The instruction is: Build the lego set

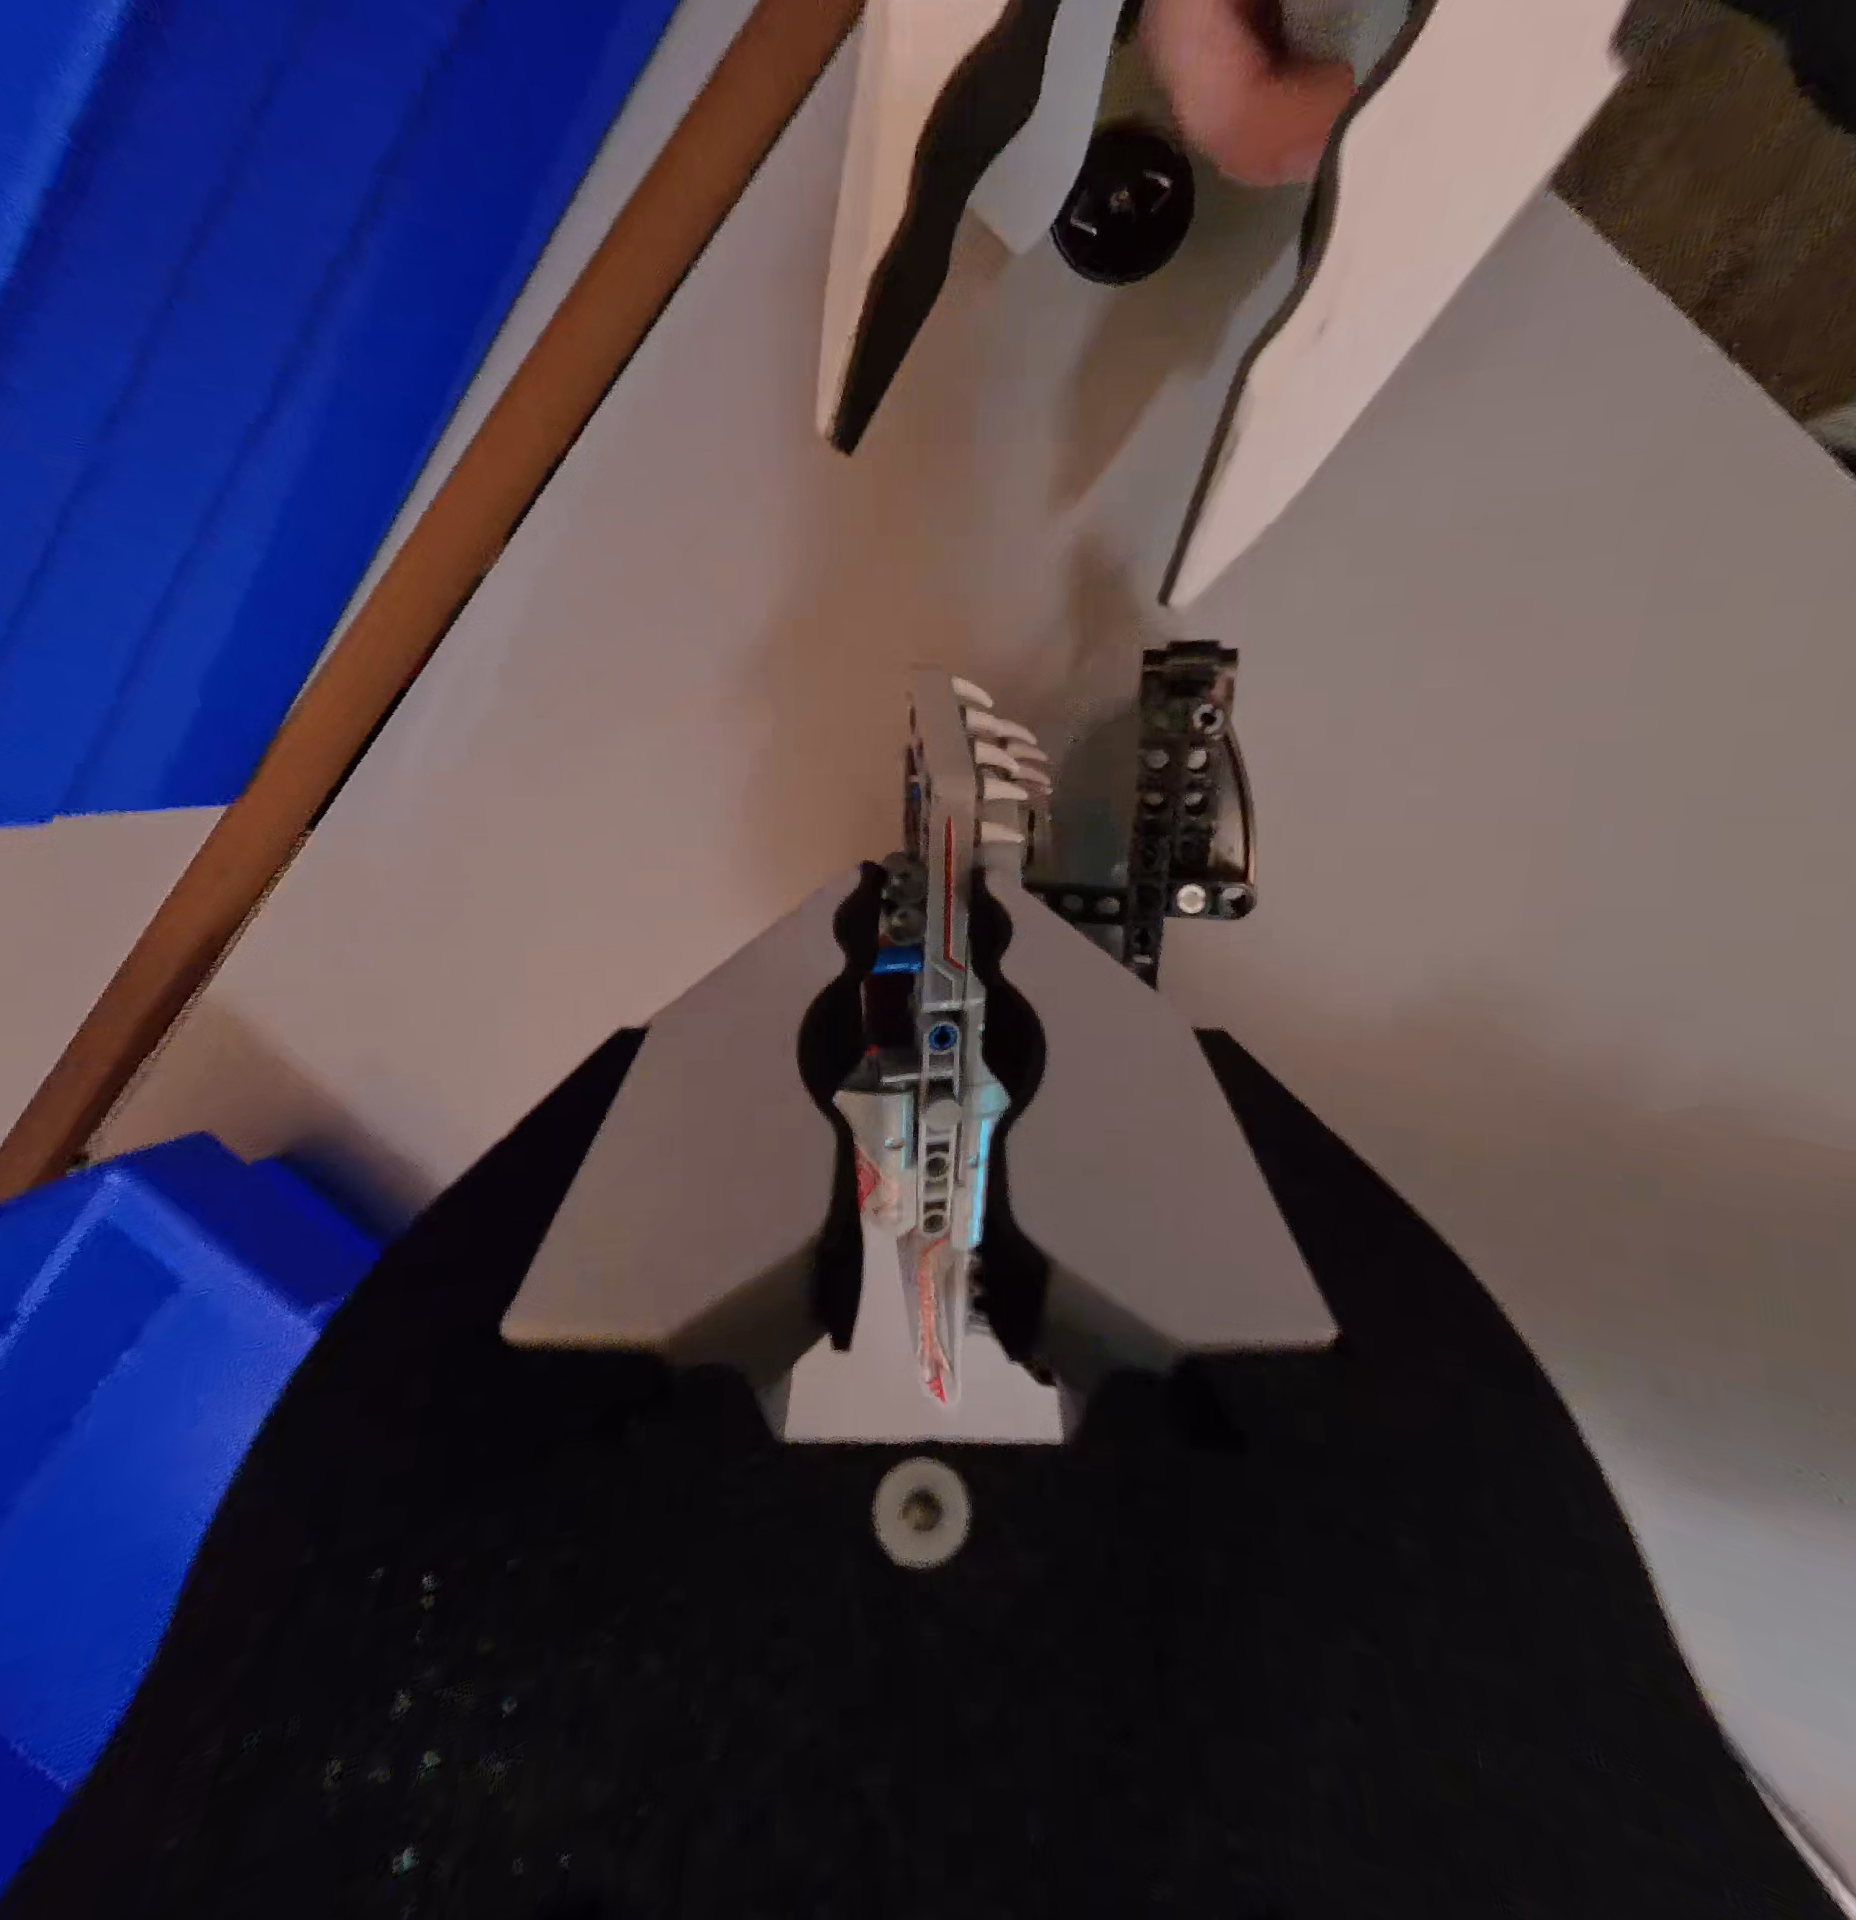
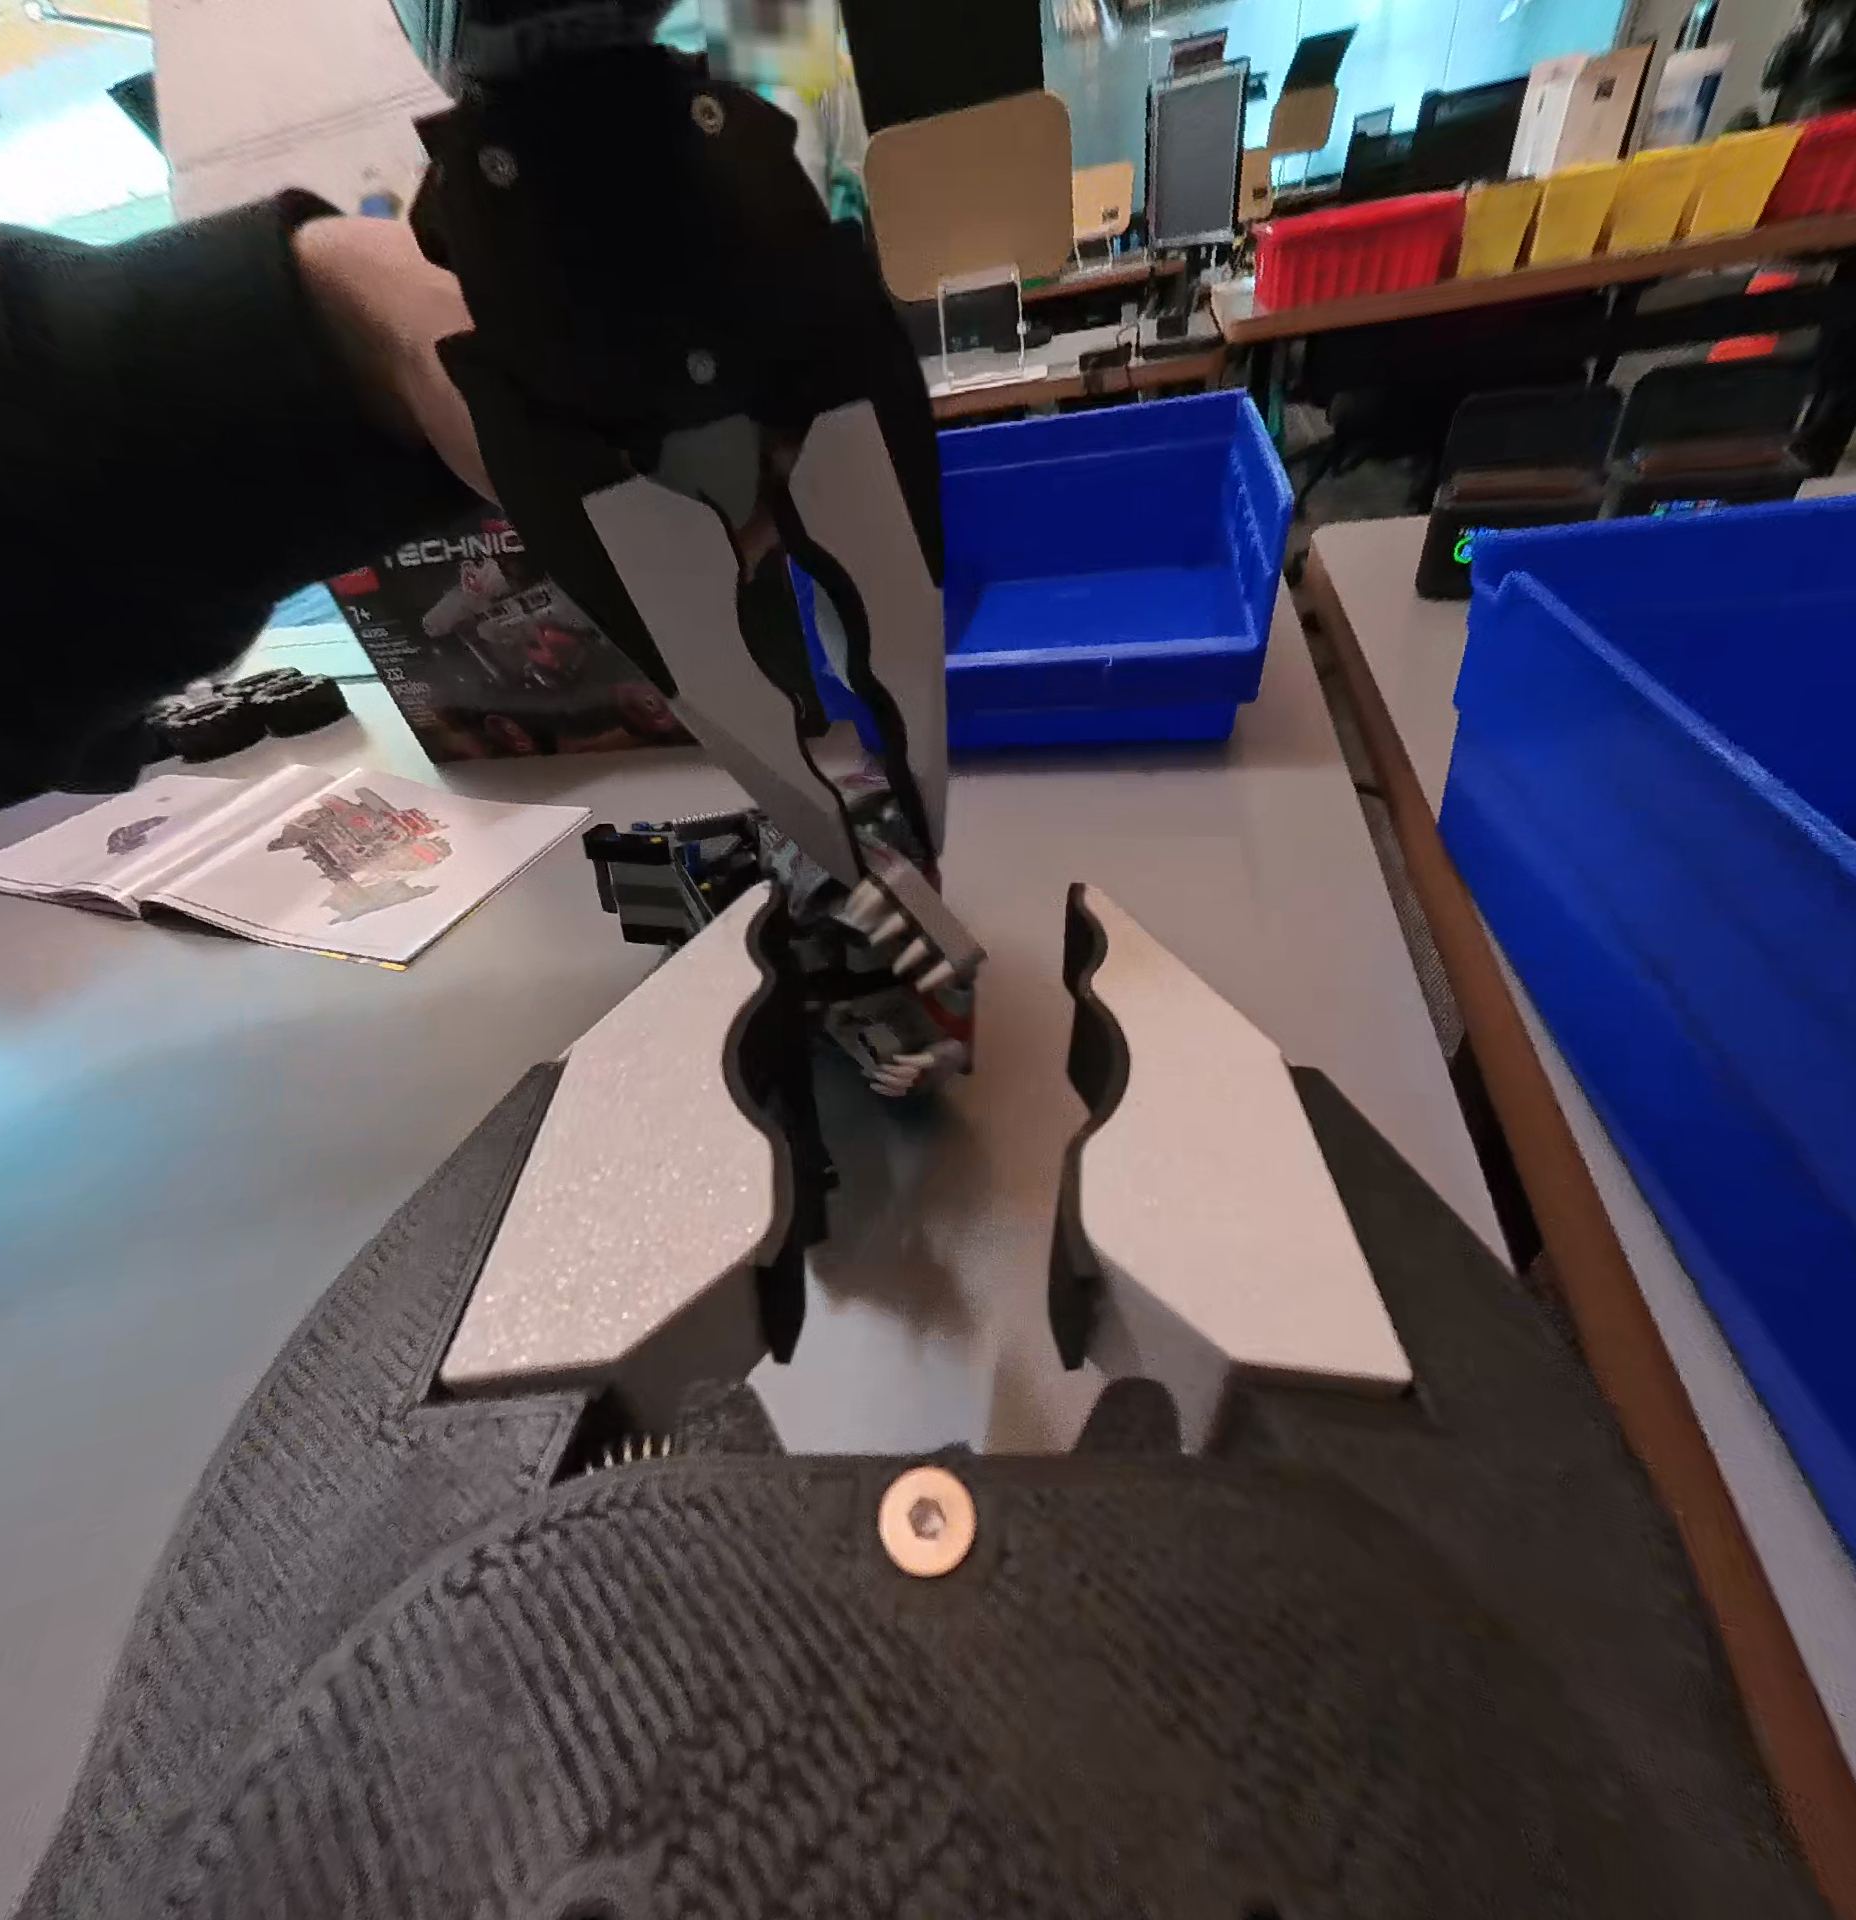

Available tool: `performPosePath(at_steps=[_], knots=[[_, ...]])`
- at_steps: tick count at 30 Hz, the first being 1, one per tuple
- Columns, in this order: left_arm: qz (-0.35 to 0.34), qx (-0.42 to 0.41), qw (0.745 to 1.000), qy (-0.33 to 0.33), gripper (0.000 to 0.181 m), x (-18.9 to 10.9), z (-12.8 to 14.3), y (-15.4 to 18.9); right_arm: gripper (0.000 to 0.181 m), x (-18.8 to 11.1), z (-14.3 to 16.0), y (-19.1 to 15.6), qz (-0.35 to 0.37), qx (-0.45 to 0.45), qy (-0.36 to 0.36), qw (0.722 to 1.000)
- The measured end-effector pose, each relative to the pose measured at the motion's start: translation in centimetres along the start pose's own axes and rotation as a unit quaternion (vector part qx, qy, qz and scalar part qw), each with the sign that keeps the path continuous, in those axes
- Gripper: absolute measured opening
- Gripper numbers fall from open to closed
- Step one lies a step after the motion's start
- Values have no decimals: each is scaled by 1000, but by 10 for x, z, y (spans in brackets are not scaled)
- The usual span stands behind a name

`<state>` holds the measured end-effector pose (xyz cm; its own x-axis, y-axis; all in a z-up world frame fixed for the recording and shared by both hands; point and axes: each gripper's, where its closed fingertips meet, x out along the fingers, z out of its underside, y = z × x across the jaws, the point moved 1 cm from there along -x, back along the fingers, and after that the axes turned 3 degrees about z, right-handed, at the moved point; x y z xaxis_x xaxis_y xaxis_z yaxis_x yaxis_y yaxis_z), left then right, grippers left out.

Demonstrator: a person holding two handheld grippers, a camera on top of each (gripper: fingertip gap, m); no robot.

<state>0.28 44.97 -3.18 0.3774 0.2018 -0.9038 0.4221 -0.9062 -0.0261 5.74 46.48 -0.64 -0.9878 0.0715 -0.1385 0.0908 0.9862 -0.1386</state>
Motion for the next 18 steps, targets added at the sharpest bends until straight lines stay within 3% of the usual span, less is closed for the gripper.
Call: performPosePath(at_steps=[5,9,18], knots=[[-37,-35,997,60,13,-19,2,-5,55,3,27,17,12,14,-60,998],[-59,-45,995,68,13,-31,0,-7,52,17,25,9,-65,49,-68,994],[-41,-12,999,10,13,-59,8,10,37,36,67,-23,-146,-28,-217,965]])
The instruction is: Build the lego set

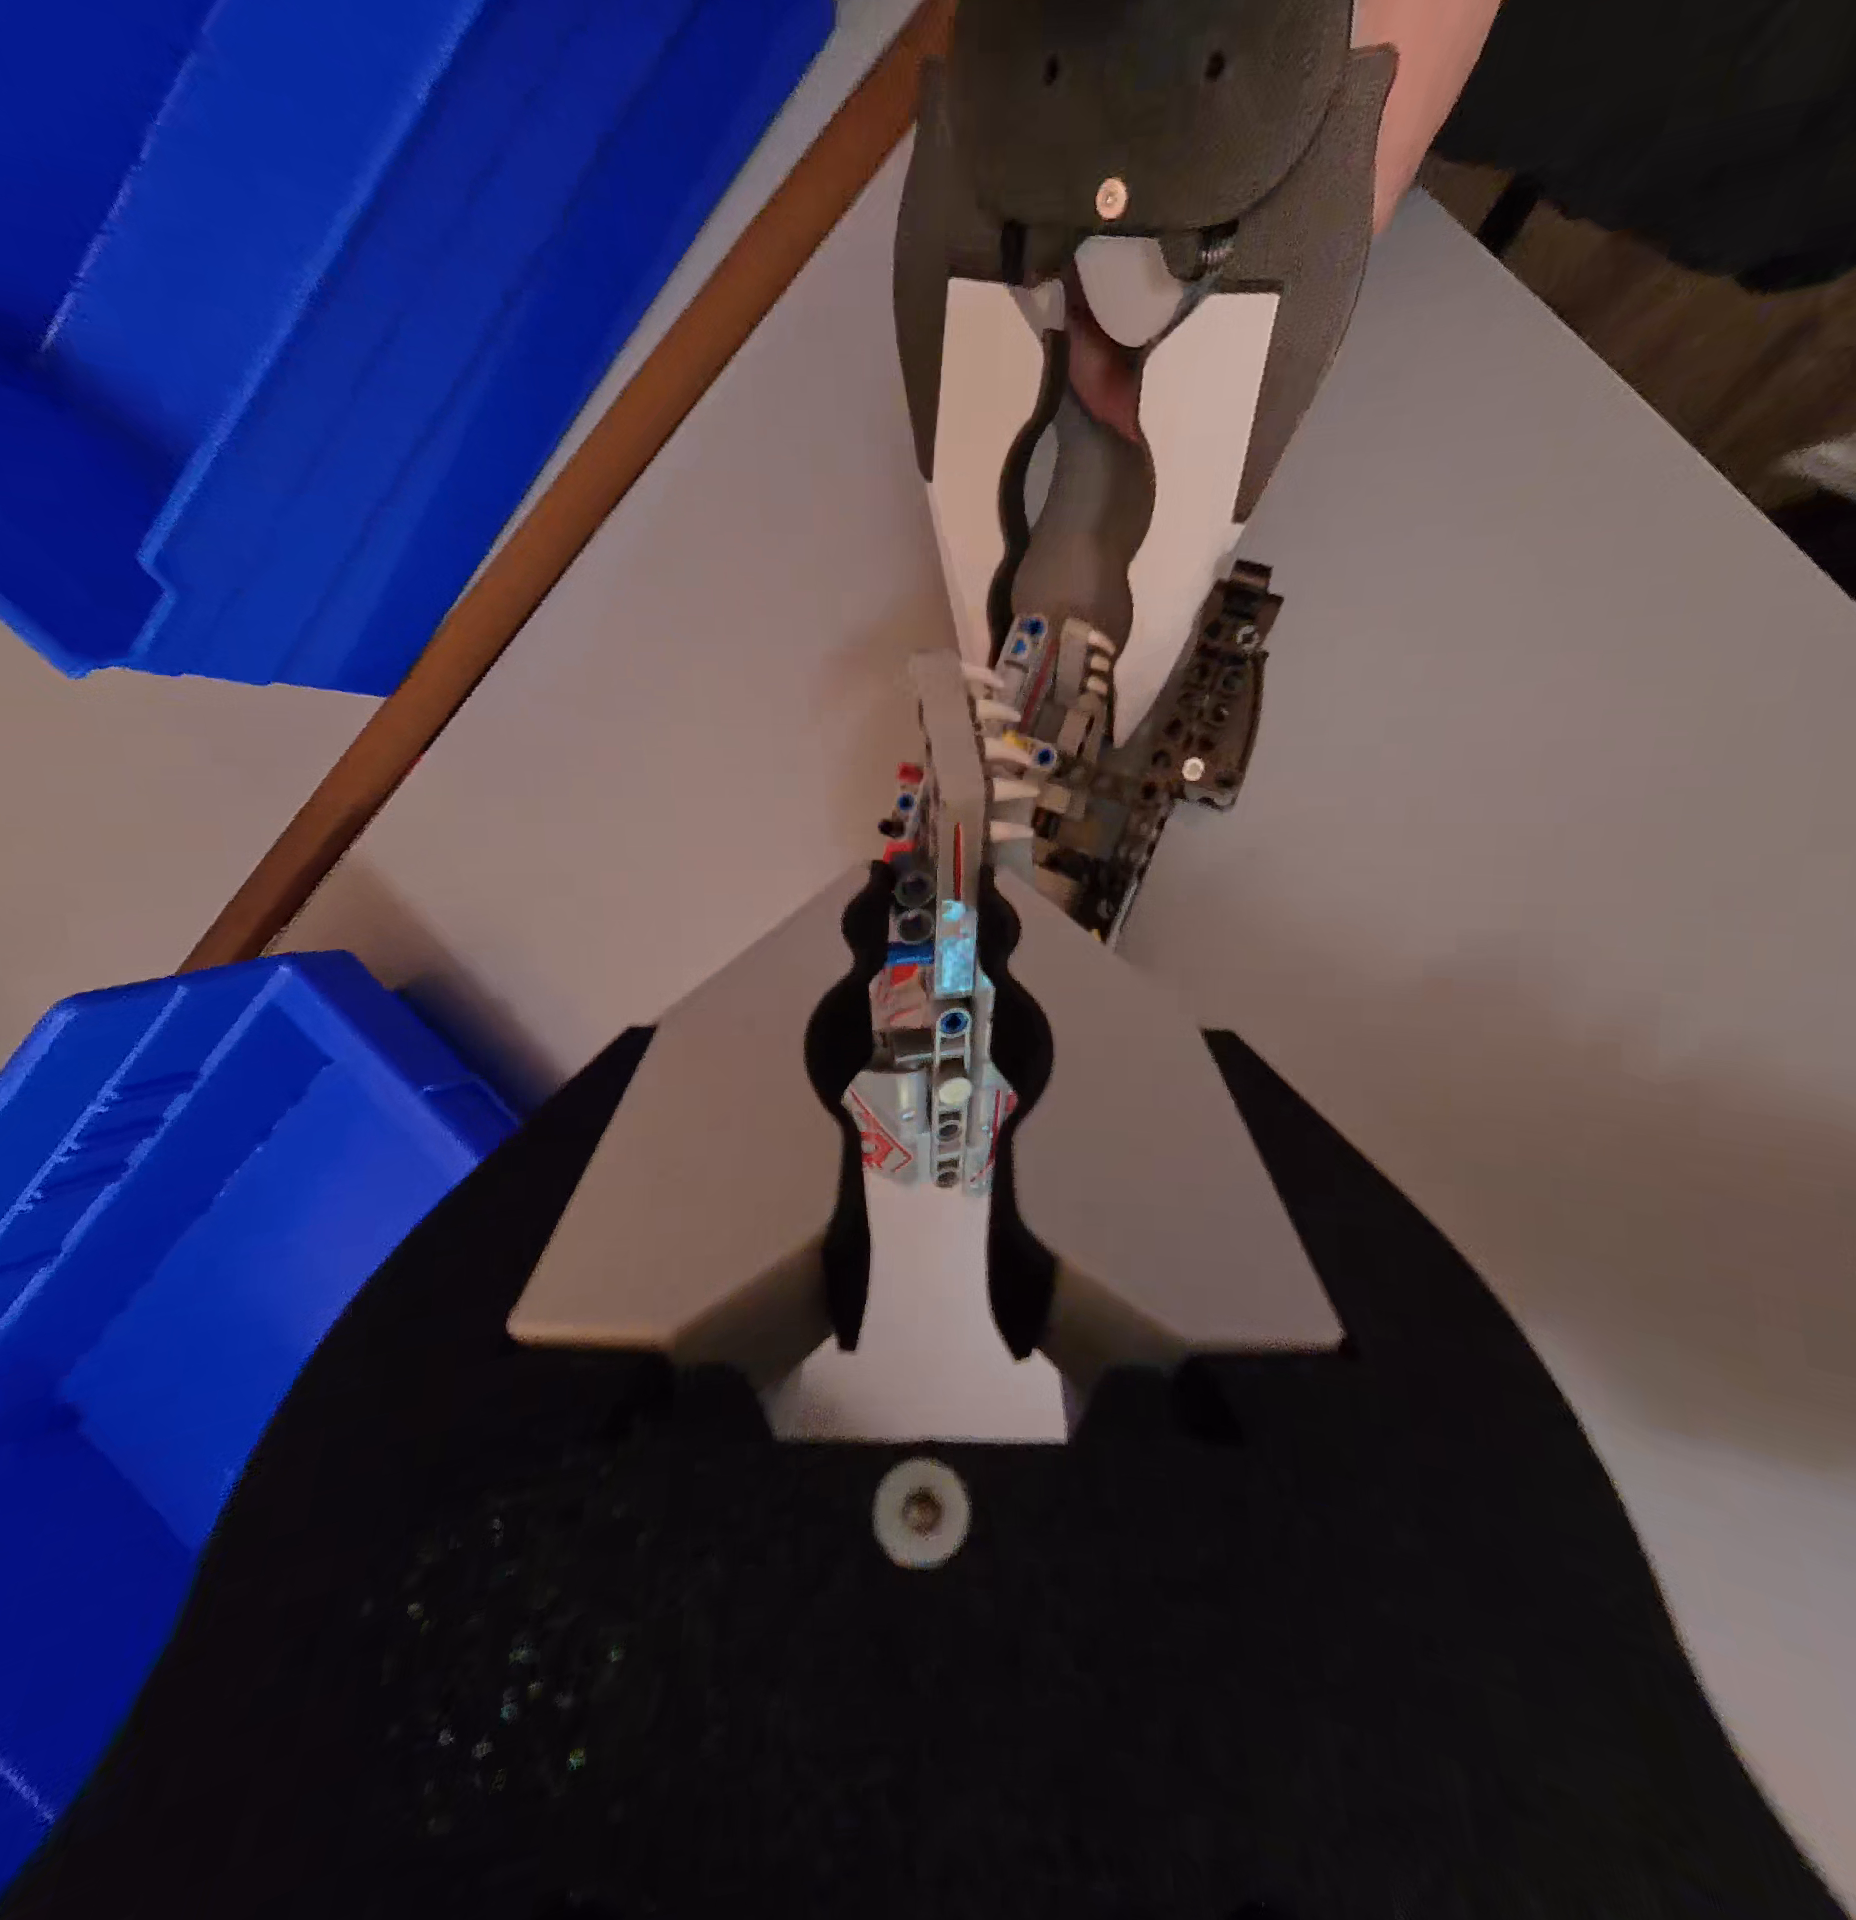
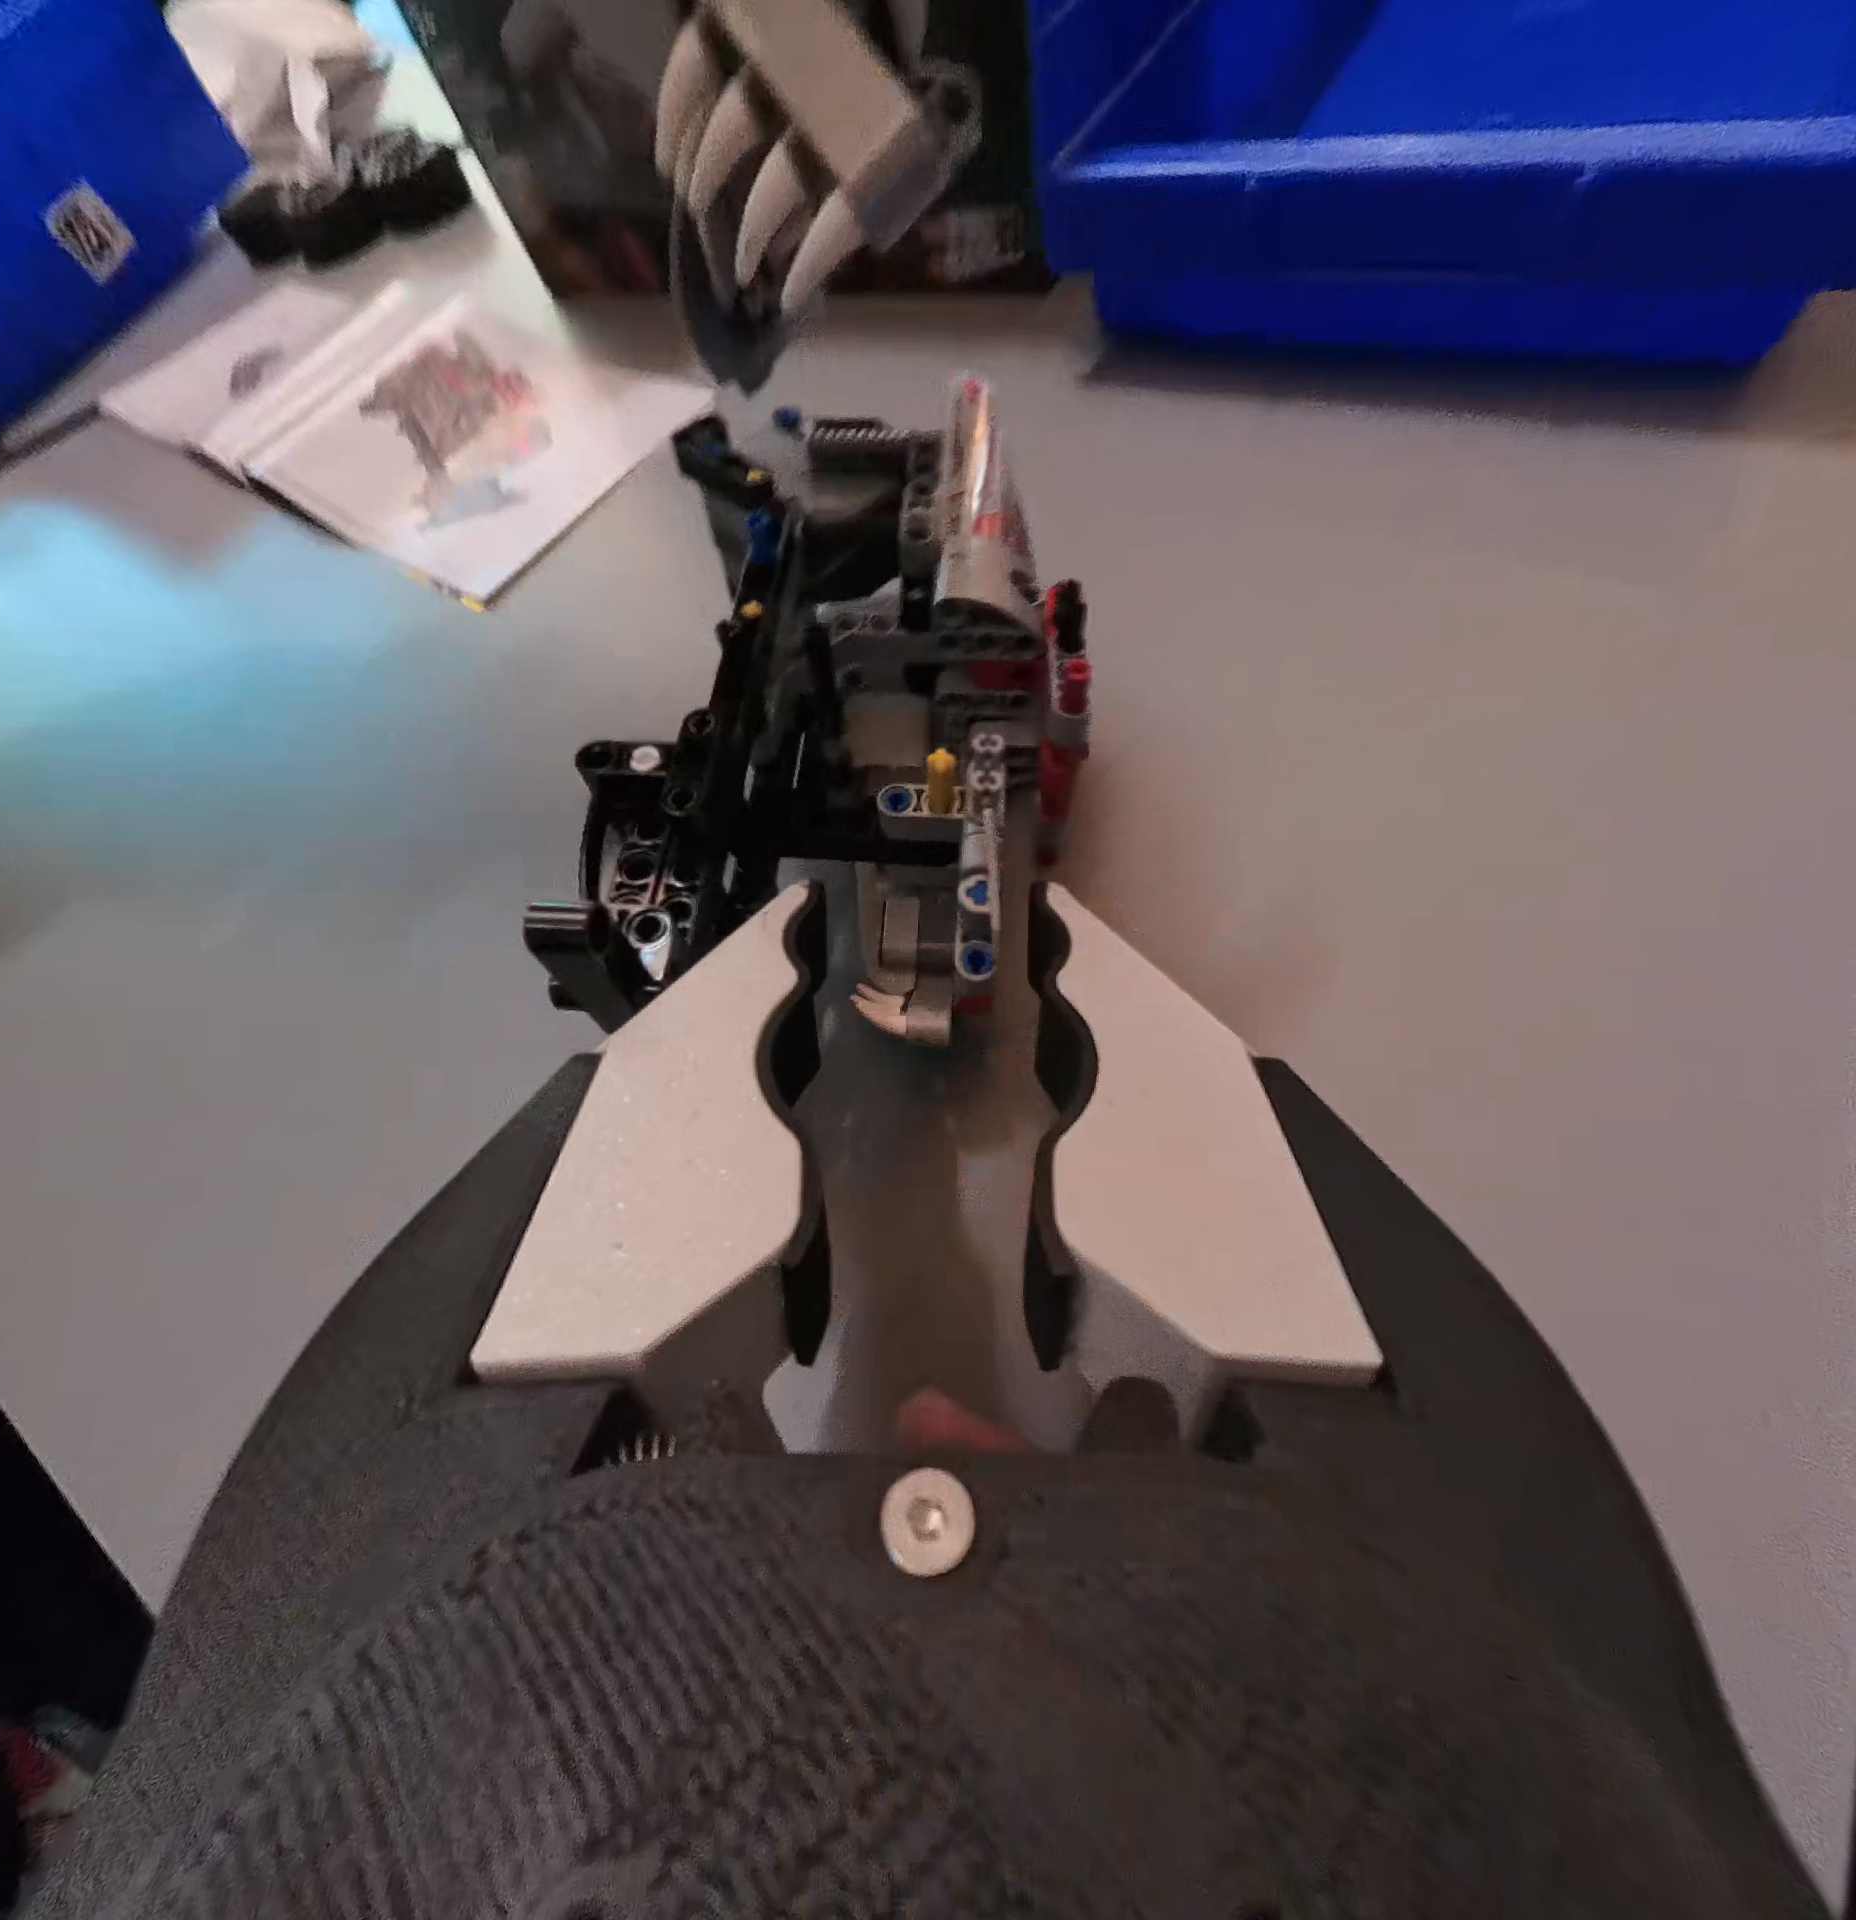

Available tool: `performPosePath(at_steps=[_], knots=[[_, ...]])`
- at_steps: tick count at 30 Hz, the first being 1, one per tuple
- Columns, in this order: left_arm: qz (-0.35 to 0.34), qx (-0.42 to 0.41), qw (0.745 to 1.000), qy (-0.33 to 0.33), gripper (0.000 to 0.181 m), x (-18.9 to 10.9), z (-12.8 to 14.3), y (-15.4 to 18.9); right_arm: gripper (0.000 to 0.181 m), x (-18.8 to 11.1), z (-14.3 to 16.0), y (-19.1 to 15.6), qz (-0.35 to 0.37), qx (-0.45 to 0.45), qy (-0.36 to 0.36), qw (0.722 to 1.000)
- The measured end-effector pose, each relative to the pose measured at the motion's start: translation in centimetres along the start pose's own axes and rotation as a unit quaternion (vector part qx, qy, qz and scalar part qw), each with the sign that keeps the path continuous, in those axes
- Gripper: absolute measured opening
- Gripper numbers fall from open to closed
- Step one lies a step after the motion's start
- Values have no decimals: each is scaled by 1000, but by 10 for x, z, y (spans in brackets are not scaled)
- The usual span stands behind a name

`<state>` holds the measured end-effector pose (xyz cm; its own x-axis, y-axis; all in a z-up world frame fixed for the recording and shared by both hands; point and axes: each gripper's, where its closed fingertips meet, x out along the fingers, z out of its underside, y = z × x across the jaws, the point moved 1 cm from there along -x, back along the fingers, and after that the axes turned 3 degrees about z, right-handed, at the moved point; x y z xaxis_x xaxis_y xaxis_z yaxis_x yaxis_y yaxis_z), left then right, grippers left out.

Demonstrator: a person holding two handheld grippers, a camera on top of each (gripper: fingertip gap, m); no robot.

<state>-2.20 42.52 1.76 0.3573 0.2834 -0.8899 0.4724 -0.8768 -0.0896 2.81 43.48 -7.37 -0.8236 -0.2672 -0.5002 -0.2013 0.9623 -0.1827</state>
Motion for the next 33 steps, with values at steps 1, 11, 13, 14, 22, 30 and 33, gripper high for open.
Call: performPosePath(at_steps=[1,11,13,14,22,30,33], knots=[[6,9,1000,-6,13,0,2,1,33,4,3,-4,3,-13,-13,1000],[48,170,982,-71,13,23,6,18,38,1,14,-18,102,-8,-20,995],[60,216,970,-93,13,29,2,21,37,-8,12,-16,125,19,5,992],[68,230,964,-110,13,32,2,22,37,-10,10,-19,124,16,16,992],[104,277,945,-138,13,55,-13,25,22,-7,-3,-15,109,12,44,993],[120,263,950,-119,13,62,-17,33,20,1,6,-19,100,6,5,995],[128,249,952,-122,13,66,-16,35,13,7,12,-22,93,-5,-22,995]])
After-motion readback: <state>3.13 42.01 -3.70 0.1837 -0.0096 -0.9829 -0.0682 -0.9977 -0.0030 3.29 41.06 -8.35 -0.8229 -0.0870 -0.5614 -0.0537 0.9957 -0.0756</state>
